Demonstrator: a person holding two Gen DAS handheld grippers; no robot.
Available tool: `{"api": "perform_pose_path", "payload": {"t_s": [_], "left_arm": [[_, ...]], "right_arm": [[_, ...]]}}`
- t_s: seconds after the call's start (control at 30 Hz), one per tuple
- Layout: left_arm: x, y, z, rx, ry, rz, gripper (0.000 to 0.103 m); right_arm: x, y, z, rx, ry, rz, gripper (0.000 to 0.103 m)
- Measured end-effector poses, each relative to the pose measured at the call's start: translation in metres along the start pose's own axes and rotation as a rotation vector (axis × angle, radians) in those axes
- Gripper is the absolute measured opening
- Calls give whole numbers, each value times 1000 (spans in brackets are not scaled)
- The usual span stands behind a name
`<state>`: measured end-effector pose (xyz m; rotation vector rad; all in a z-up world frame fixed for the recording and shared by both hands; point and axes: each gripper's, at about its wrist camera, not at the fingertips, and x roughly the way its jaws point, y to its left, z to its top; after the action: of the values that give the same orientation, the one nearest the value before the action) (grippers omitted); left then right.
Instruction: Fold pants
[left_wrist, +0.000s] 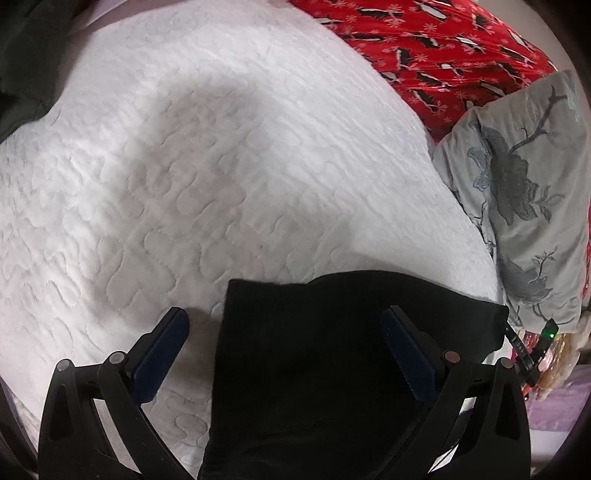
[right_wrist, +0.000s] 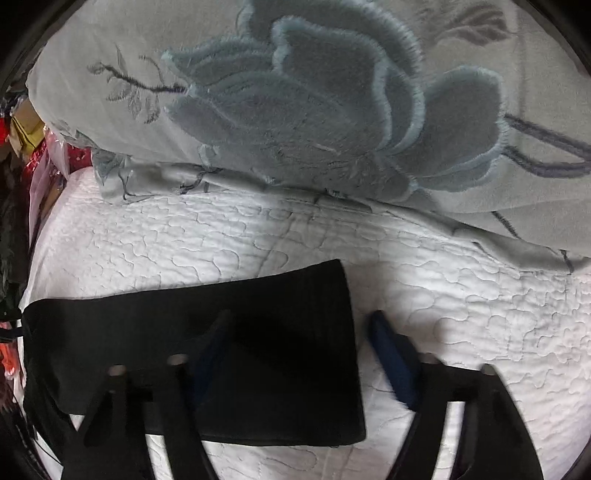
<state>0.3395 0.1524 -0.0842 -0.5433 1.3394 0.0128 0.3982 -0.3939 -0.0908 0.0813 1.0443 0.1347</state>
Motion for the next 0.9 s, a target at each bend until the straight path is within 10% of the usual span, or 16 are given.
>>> {"api": "perform_pose_path", "payload": {"t_s": [0.17,0.9], "left_arm": [[1,-6,-1,3,10,25,40],[-100,-30,-85,115,-245,129,35]], "right_arm": [[-11,-12,-3,33,-11,14,12],[-129,1,-75,60,-266,141,6]]}}
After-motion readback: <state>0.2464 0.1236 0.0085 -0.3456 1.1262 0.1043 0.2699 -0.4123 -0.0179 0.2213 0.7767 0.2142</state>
